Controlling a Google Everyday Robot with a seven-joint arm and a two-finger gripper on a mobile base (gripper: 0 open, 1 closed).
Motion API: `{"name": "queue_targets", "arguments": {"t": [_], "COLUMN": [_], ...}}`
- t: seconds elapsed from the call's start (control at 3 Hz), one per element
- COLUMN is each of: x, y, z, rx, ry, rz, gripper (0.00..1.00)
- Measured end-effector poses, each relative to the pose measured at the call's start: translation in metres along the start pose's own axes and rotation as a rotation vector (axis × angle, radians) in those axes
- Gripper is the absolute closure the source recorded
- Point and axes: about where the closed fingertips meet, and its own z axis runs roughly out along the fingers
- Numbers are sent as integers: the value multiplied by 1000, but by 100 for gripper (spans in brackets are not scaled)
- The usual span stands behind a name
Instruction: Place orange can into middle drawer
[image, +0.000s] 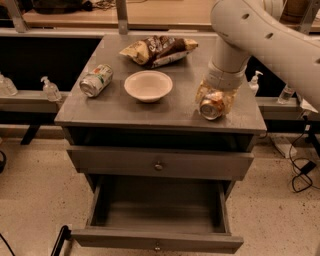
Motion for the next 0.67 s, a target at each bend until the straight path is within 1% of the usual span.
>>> {"name": "queue_targets", "arguments": {"t": [0.33,0.67], "x": [-3,-12], "y": [1,5], "z": [-8,-39], "rx": [11,62], "ry": [14,0], "rz": [30,75], "gripper": [77,98]}}
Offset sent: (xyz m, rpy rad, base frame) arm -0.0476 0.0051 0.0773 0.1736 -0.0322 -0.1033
